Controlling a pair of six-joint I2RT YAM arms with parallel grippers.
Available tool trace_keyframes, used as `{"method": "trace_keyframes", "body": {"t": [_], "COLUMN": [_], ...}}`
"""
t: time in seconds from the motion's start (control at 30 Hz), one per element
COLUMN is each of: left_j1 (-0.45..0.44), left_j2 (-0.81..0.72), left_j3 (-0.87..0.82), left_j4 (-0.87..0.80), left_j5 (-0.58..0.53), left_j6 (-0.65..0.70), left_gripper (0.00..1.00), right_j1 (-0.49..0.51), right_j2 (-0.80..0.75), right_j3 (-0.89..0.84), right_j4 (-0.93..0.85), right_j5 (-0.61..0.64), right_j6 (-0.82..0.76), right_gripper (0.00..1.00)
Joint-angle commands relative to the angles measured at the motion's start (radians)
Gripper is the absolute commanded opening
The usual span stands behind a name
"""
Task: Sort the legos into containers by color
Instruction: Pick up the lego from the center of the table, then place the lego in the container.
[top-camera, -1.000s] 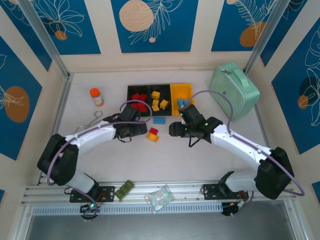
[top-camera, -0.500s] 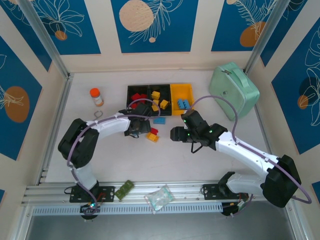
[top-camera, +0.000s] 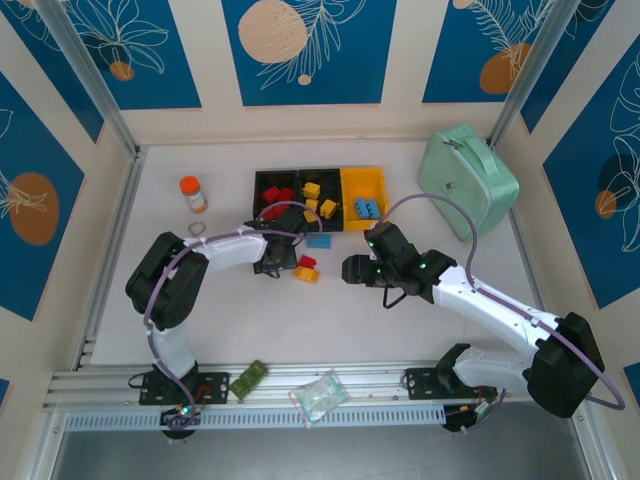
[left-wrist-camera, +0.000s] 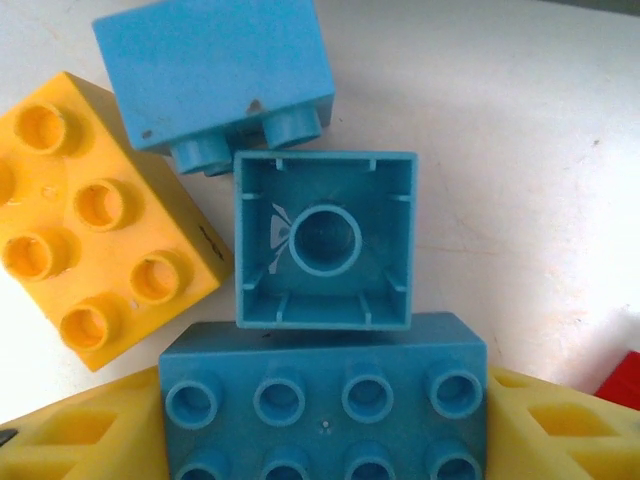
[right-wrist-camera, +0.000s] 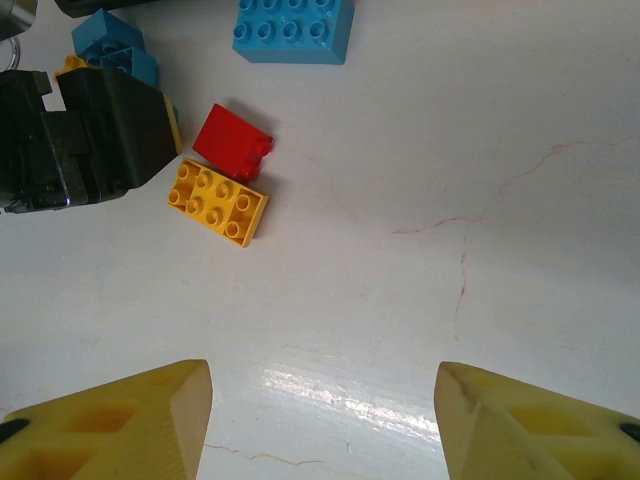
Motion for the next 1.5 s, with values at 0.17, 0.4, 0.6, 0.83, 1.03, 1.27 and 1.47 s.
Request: {"method": "trace_keyframes", "body": {"t": [0.17, 0.4, 0.6, 0.83, 1.03, 1.27, 1.47], "left_j1": [-0.025, -0.038, -0.063, -0.091, -0.096, -0.1, -0.103], "left_j2": [-0.165, -0.186, -0.069, 0.141, 0.326, 0.543, 0.656], "left_j3": [0.01, 0.1, 0.29, 0.592, 0.855, 1.18, 1.348], "left_j4": [-0.064, -0.086, -0.101, -0.168, -0.24, -0.322, -0.335], "left_j5": [0.012, 0.091, 0.112, 0.149, 0.196, 0.24, 0.265], "left_j6": [0.068, 0.136, 0.19, 0.247, 0.29, 0.33, 0.332], "left_gripper": [0.59, 0.59, 0.59, 0.58, 0.58, 0.58, 0.58], "right_j1": [0.007, 0.001, -0.041, -0.12, -0.201, -0.222, -0.235], "right_j2": [0.001, -0.039, -0.104, -0.215, -0.286, -0.314, -0.32], "right_j3": [-0.002, -0.011, -0.059, -0.123, -0.179, -0.207, -0.223], "right_j4": [0.017, -0.001, -0.043, -0.084, -0.087, -0.095, -0.091], "right_j5": [-0.012, 0.003, 0.038, 0.053, 0.011, -0.001, -0.008], "right_j6": [0.013, 0.023, 0.062, 0.116, 0.135, 0.143, 0.146], "right_gripper": [0.61, 0.61, 0.61, 0.61, 0.61, 0.61, 0.61]}}
